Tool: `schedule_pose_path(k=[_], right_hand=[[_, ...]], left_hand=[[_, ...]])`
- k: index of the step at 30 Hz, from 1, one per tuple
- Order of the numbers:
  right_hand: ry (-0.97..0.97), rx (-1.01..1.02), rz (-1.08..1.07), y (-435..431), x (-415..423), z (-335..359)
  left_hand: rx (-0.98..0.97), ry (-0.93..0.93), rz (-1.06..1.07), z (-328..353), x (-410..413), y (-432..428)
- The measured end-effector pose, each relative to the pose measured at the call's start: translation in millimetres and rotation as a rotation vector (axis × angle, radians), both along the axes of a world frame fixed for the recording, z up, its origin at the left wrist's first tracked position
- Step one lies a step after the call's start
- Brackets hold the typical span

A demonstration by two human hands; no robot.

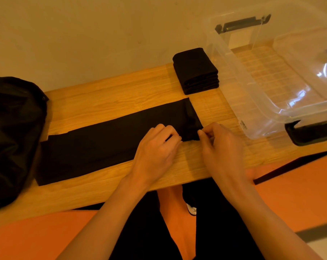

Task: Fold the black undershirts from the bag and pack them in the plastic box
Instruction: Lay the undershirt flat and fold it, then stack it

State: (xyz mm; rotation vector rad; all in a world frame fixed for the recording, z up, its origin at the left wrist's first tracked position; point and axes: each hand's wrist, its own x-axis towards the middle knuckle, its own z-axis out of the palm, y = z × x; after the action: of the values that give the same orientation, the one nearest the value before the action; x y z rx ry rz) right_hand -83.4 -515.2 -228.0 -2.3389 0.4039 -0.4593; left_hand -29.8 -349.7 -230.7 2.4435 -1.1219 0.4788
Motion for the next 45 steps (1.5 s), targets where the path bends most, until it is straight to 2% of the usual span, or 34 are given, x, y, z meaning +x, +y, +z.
schedule_pose_path(k=[3,17,22,24,25,27,29,31,35,41,45], right_hand=[[0.053,0.046,0.008,-8,-1,3],[-0.069,-0.063,-0.022,-11,1,-5],[-0.038,-0.128,-0.053,-15,2,1],[-0.097,-0.222,0.031,-8,9,9],[-0.096,-0.288,0.139,-5,15,11],[-0.017,-0.448,0.433,-3,27,9],[0.123,-0.574,0.536,-5,30,2],[0.244,-0.601,0.459,-15,26,-2],[0.372,-0.554,0.339,-27,17,-1],[0.002,-0.370,0.173,-22,-17,-1],[-0.004,-0.268,0.057,-23,-17,-8]], left_hand=[[-0.013,-0.028,0.027,1,-1,-1],[0.043,-0.017,0.004,-1,-1,-2],[0.052,0.005,0.010,-1,-3,-2],[0.073,0.063,0.050,-1,-3,-4],[0.095,0.112,0.091,0,-2,-5],[0.171,0.227,0.190,1,-2,-7],[0.309,0.262,0.276,-1,-1,-7],[0.400,0.250,0.309,-4,-1,-8],[0.430,0.242,0.324,-5,2,-9],[0.286,0.241,0.261,-4,2,-6],[0.199,0.153,0.115,-2,-1,-4]])
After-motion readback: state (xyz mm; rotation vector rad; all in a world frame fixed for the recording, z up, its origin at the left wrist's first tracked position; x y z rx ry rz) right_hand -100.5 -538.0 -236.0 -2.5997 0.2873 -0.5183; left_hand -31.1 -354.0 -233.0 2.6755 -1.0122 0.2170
